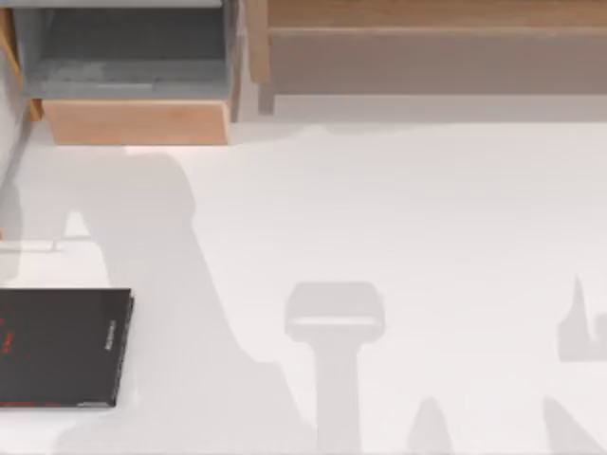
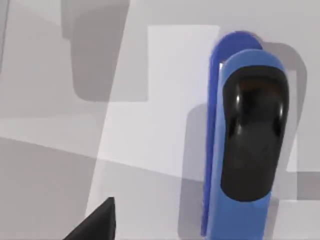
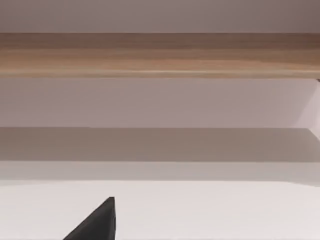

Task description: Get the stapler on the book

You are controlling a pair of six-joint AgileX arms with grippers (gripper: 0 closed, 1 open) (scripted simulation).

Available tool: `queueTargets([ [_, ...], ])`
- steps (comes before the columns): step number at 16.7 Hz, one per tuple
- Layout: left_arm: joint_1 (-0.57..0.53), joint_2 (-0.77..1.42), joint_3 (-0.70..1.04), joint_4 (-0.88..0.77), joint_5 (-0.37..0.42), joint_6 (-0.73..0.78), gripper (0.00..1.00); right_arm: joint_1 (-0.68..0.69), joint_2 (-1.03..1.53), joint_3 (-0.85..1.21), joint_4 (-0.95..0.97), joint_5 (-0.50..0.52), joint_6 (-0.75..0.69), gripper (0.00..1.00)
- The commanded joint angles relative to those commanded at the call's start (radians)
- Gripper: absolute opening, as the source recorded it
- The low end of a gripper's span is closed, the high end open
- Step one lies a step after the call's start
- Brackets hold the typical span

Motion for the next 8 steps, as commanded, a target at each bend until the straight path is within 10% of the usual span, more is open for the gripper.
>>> queueTargets([
  [8,-0.005,0.018,0.017,-0.010,0.000,0.001,1.00,0.000,0.000,0.000,0.000,0.000,0.000,1.00],
])
